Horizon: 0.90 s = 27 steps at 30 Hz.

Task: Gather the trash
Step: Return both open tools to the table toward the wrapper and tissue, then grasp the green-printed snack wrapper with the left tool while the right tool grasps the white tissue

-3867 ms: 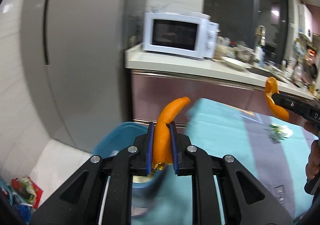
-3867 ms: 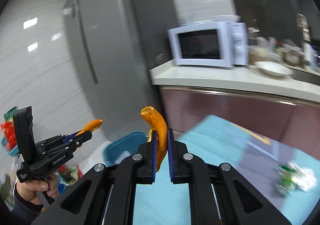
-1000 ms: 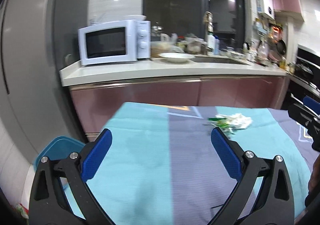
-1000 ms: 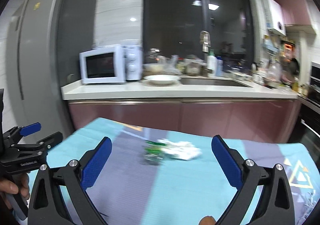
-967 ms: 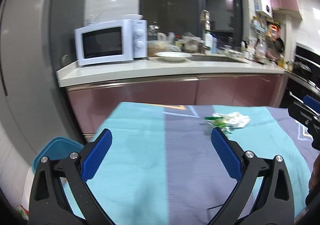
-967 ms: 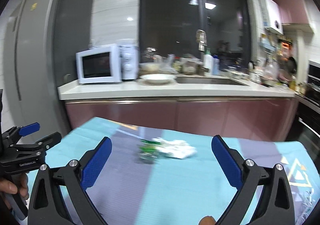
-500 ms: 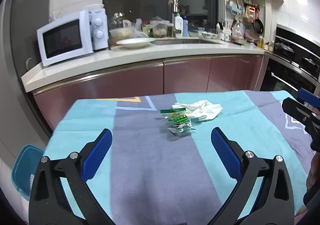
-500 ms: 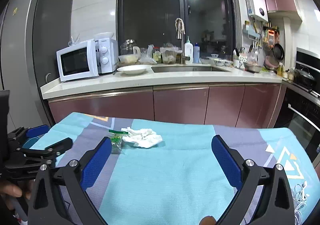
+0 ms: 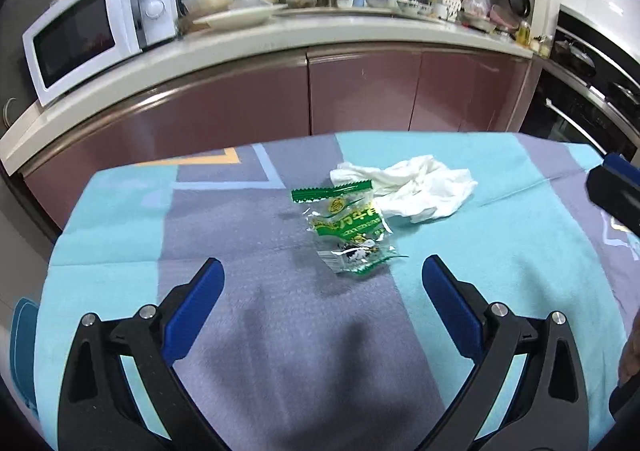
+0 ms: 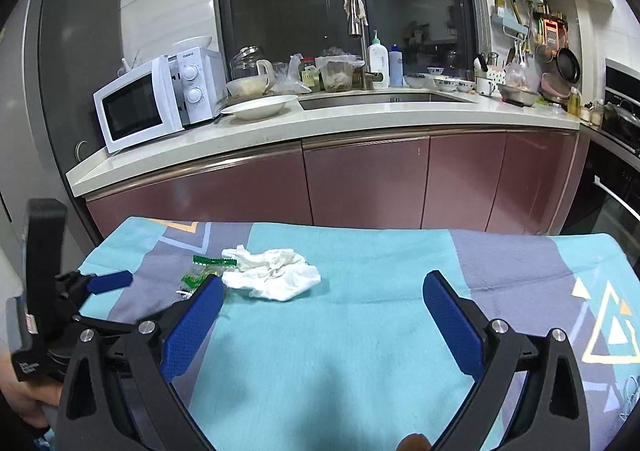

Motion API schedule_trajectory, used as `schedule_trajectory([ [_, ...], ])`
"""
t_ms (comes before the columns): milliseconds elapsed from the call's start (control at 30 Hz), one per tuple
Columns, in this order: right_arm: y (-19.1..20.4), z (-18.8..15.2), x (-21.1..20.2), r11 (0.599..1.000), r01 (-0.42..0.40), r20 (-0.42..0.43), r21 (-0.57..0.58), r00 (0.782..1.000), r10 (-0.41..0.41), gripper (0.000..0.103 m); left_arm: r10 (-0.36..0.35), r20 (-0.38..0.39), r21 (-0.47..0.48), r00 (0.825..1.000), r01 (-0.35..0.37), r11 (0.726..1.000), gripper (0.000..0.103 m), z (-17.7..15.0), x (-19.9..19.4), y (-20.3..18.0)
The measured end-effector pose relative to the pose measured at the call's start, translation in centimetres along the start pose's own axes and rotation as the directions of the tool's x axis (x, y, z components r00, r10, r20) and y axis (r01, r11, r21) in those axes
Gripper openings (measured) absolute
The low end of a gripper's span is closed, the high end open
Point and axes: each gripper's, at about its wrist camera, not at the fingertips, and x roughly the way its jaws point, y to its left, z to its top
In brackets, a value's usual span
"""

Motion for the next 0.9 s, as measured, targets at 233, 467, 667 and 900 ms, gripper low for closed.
schedule_trajectory([
  [233, 0.0, 0.5, 1.9, 1.000, -0.011, -0.019, -0.002, 1.000, 0.011, 0.096, -0.019, -0.054, 0.002, 0.998, 0.019, 1.000, 0.098, 1.1, 3.4, -0.1],
  [467, -0.3, 0.7, 4.2, 1.000, -0.020, -0.049, 0.009, 0.999, 0.020, 0.096, -0.009, -0.080, -0.010, 0.997, 0.008, 1.000, 0.097, 1.9, 5.7, -0.1],
  [667, -0.1, 0.8, 5.9, 1.000, -0.029, -0.075, 0.004, 0.997, 0.029, 0.096, -0.009, -0.069, -0.030, 0.998, 0.007, 1.000, 0.087, 1.7, 5.9, 0.1],
  [900, 0.4, 1.1, 7.6, 0.999, -0.044, -0.100, -0.005, 0.994, 0.044, 0.096, -0.007, -0.067, -0.052, 0.998, 0.004, 0.999, 0.066, 1.6, 6.0, 0.8],
])
